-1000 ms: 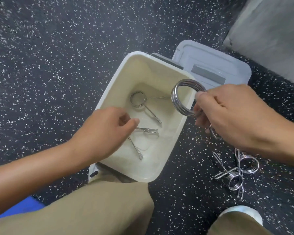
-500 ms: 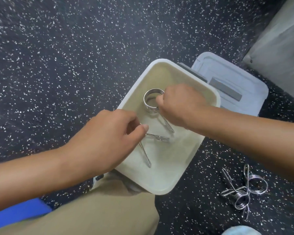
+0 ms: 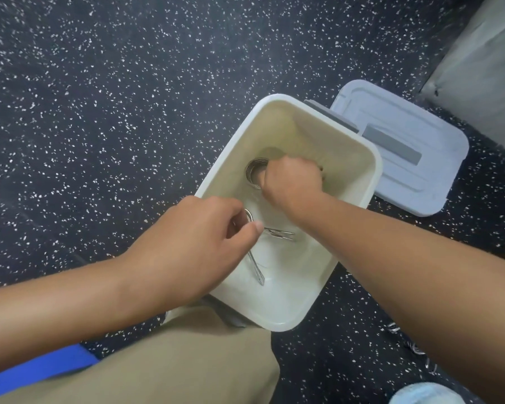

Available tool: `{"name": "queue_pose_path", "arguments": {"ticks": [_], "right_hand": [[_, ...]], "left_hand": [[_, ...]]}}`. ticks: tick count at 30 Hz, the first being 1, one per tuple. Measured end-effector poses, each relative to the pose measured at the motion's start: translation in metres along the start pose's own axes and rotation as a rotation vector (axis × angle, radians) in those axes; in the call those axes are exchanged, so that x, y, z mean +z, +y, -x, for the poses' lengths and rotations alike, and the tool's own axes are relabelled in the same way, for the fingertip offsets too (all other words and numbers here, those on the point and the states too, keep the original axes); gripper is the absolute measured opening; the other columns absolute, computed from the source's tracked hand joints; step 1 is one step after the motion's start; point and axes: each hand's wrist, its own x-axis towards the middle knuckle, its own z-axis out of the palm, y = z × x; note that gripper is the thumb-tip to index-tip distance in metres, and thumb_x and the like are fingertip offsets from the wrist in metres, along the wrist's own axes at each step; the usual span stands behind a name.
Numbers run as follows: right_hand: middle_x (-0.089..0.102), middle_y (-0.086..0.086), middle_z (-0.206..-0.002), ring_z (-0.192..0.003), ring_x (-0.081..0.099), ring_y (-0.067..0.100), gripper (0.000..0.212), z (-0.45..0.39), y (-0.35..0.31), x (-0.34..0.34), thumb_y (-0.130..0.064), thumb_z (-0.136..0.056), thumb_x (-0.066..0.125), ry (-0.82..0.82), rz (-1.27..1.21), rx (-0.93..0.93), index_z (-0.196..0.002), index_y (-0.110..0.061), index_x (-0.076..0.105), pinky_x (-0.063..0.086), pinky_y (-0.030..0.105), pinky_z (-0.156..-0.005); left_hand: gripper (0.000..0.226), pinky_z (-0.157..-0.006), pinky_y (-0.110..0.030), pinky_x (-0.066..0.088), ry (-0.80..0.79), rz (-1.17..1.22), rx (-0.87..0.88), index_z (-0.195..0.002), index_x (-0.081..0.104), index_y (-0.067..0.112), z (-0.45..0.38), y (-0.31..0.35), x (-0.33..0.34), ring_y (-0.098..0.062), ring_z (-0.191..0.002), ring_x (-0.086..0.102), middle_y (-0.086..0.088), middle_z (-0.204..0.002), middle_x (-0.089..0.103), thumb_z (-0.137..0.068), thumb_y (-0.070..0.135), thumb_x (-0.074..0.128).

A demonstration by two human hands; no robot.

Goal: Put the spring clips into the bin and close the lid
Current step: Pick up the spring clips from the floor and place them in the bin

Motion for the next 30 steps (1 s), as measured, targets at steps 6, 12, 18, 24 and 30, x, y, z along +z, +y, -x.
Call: {"name": "queue_pose_path", "arguments": {"ticks": [6, 12, 18, 24, 30], "right_hand": [[0.074, 0.010, -0.104, -0.094, 0.068, 0.032, 0.042, 0.002, 0.008, -0.007, -0.028, -0.102, 0.034, 0.045, -0.008, -0.036, -0.105, -0.014, 0.074, 0.037, 0.032, -0.069], [0.034, 0.004, -0.059, -0.071, 0.050, 0.031, 0.039, 0.028, 0.031, -0.054, -0.028, -0.099, 0.037, 0.066, -0.020, -0.053, -0.067, -0.015, 0.054, 0.034, 0.033, -0.060], [0.040, 0.007, -0.057, -0.052, 0.038, 0.025, 0.046, 0.086, 0.058, -0.107, -0.031, -0.096, 0.038, 0.053, -0.122, -0.065, -0.054, -0.013, 0.038, 0.021, 0.031, -0.046], [0.042, 0.007, -0.050, -0.046, 0.036, 0.023, 0.049, 0.141, 0.093, -0.137, -0.035, -0.095, 0.038, 0.011, -0.129, -0.035, -0.053, -0.009, 0.039, 0.022, 0.032, -0.043], [0.048, 0.010, -0.047, -0.045, 0.044, 0.030, 0.049, 0.189, 0.146, -0.138, -0.036, -0.090, 0.036, -0.041, -0.163, 0.109, -0.054, -0.004, 0.046, 0.038, 0.034, -0.044]], "left_hand": [[0.042, -0.050, -0.031, 0.037, 0.012, -0.002, 0.007, -0.074, 0.064, 0.024, -0.001, 0.009, 0.002, -0.005, -0.049, 0.054, 0.011, -0.060, 0.065, -0.093, 0.058, 0.049], [0.045, -0.064, -0.032, 0.049, 0.005, -0.001, 0.041, -0.076, 0.065, 0.023, -0.003, 0.020, 0.004, -0.013, -0.067, 0.062, 0.006, -0.073, 0.070, -0.090, 0.061, 0.045], [0.047, -0.073, -0.039, 0.056, 0.005, 0.028, 0.076, -0.077, 0.066, 0.025, -0.007, 0.030, 0.007, -0.015, -0.072, 0.069, 0.007, -0.076, 0.074, -0.086, 0.064, 0.042], [0.050, -0.073, -0.043, 0.058, 0.000, 0.126, 0.095, -0.076, 0.070, 0.027, -0.006, 0.042, 0.016, -0.011, -0.070, 0.073, 0.010, -0.075, 0.076, -0.085, 0.069, 0.043], [0.050, -0.074, -0.040, 0.057, -0.058, 0.134, 0.199, -0.078, 0.069, 0.028, -0.004, 0.076, 0.035, -0.009, -0.074, 0.071, 0.012, -0.078, 0.076, -0.085, 0.069, 0.041]]}}
